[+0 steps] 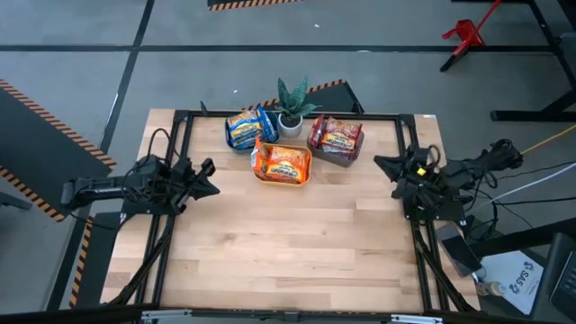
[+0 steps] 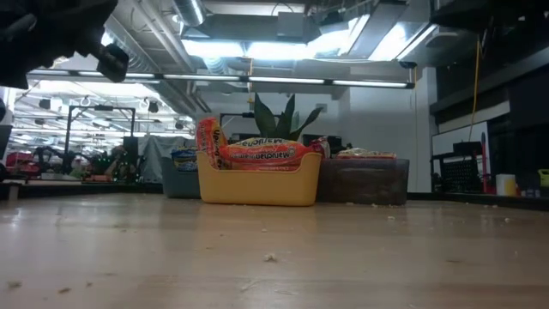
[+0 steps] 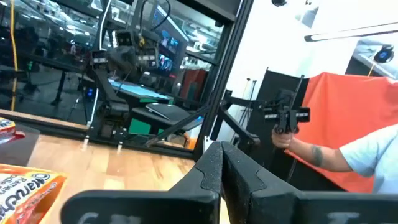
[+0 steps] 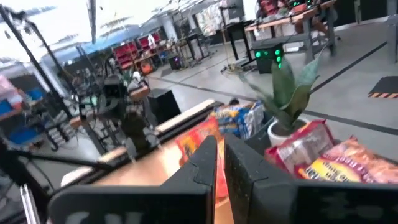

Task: Sort Maruchan noodles
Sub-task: Return to Home Position

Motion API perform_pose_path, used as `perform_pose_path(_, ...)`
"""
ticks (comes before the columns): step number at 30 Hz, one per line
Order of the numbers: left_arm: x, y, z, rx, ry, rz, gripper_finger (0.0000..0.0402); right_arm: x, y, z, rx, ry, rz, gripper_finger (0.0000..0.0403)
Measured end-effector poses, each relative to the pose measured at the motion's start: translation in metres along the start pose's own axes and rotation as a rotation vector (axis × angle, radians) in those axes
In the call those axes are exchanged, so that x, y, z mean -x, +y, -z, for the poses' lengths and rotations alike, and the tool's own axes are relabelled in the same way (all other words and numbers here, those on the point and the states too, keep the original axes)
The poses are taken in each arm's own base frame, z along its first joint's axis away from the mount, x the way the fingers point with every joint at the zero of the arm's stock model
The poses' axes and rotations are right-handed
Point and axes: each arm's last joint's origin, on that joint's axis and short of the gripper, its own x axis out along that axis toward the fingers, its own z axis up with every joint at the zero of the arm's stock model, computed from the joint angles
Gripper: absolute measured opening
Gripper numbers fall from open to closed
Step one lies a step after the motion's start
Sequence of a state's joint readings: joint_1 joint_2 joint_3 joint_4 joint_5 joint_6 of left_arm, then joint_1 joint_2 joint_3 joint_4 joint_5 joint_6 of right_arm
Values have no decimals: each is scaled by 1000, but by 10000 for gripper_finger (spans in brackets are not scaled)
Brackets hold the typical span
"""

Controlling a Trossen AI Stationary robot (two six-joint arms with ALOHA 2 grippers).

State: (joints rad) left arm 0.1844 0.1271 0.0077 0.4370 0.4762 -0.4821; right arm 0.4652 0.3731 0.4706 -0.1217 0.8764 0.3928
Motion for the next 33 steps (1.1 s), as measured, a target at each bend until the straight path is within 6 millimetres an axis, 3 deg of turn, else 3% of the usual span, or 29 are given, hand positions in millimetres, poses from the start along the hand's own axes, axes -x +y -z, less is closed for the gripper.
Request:
perform_pose_path(10,5,-5,-3,-42,-32,30,0,-4,-11,41,-63,-94,-68,17)
perform_pose_path(18,4,-1,4,-83,37,-1,0,9,-32,50,-95,-169,-94,17)
perform_pose_path(26,5,1,6,-54,41,-53,0,17,-40,40,-75,-223,-27,17)
perform_pose_path(31,5,4,11,-49,91,-71,0,13,-39,59,-95,-149,-111,17)
perform_pose_path(33,5,5,13,-73,102,-100,0,9,-41,76,-94,-102,-129,17)
